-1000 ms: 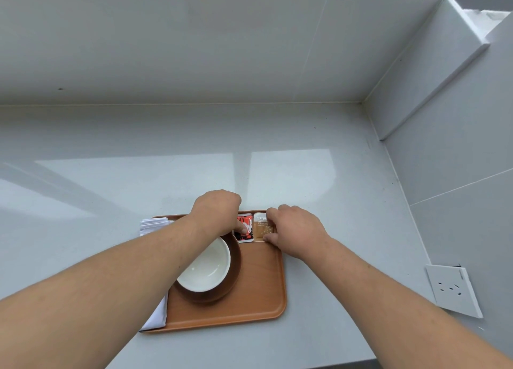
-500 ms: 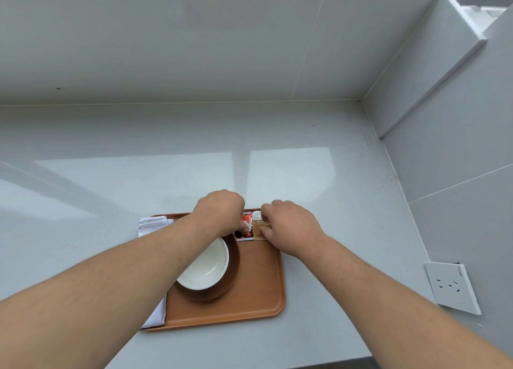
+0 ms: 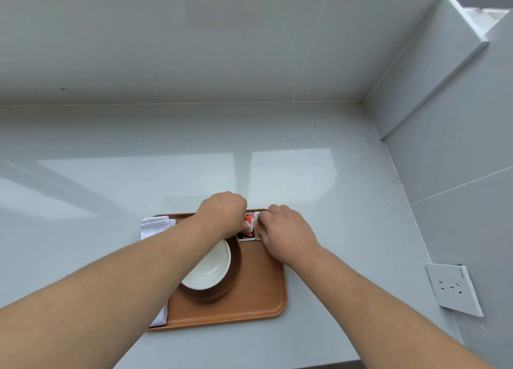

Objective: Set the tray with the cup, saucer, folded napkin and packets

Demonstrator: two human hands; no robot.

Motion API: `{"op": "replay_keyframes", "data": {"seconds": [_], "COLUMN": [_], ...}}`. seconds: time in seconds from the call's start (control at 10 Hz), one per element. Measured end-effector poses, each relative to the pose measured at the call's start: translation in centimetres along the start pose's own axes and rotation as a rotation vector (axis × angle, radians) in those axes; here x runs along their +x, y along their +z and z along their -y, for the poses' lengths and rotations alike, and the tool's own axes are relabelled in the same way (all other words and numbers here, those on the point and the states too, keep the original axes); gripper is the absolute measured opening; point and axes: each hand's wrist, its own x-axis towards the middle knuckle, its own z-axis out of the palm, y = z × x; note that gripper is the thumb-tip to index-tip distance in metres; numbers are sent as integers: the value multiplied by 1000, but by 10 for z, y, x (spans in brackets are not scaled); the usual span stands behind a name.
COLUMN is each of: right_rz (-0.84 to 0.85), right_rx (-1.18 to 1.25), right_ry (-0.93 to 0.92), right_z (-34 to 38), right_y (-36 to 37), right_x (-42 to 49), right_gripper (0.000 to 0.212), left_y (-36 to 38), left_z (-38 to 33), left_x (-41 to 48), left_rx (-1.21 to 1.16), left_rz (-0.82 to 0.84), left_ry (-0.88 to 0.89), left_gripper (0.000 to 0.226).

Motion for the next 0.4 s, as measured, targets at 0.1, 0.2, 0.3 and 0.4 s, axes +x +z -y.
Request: {"op": "replay_keyframes", "data": {"seconds": [0.1,0.2,0.3,0.4], "right_rz": [32,-12,-114,-171], "right_rx": [2,-14,-39,-10], "right_ry": [25,38,60,67], "right_z": [2,5,9,18], "right_y": [-10,-29,-61,-91], "right_x": [6,12,19,25], "right_gripper": [30,44,53,65], "left_y": [1,-2,-26,-53], "left_z": [2,4,13,26], "left_x": [-8,-20,-36,-53], "left_rx": [-32,-131,-220,-227], "left_rz": [-62,-207,-405,-556], "left_ry": [19,13,-4,37], "left_gripper": [29,33,41,54]}}
